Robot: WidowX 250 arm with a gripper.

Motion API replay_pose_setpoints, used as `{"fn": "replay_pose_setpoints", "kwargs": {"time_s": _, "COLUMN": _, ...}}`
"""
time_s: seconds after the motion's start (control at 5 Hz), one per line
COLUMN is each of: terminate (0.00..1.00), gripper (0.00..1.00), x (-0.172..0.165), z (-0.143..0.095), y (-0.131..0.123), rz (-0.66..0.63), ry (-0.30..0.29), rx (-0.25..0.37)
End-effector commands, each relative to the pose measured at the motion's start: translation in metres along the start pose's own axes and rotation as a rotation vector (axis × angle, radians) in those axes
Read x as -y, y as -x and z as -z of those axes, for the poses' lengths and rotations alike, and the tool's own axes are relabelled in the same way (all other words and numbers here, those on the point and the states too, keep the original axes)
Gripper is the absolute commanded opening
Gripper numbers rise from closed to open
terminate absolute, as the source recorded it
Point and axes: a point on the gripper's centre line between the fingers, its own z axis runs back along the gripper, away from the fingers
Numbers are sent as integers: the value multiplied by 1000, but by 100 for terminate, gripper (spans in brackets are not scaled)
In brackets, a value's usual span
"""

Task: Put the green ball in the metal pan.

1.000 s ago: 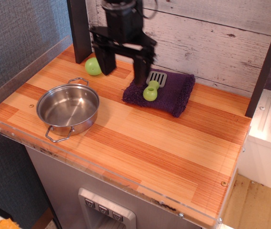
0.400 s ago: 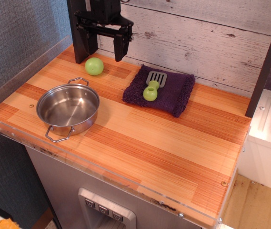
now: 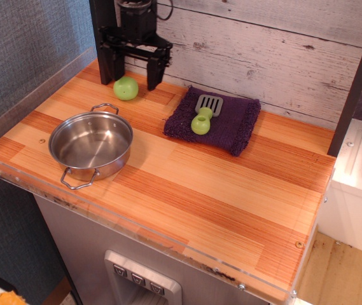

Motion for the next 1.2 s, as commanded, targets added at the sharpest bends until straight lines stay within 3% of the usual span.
{"fn": "replay_pose_setpoints", "kwargs": {"time_s": 0.0, "terminate": 0, "gripper": 100, "x": -34, "z": -2, "y": -8, "rz": -89, "ry": -64, "rx": 40}}
{"fn": "replay_pose_setpoints", "kwargs": {"time_s": 0.2, "terminate": 0, "gripper": 100, "x": -37, "z": 8, "y": -6, "rz": -118, "ry": -52, "rx": 40}}
{"fn": "replay_pose_setpoints", "kwargs": {"time_s": 0.4, "terminate": 0, "gripper": 0, "x": -33, "z": 10, "y": -5, "rz": -116, "ry": -16, "rx": 50}}
{"fn": "replay_pose_setpoints", "kwargs": {"time_s": 0.6, "terminate": 0, "gripper": 0, "x": -23, "z": 2, "y": -6, "rz": -105, "ry": -7, "rx": 66}}
{"fn": "replay_pose_setpoints", "kwargs": {"time_s": 0.8, "terminate": 0, "gripper": 0, "x": -15, "z": -23, "y": -1, "rz": -99, "ry": 12, "rx": 100}}
{"fn": "replay_pose_setpoints", "kwargs": {"time_s": 1.0, "terminate": 0, "gripper": 0, "x": 1, "z": -73, "y": 16, "rz": -86, "ry": 72, "rx": 143}}
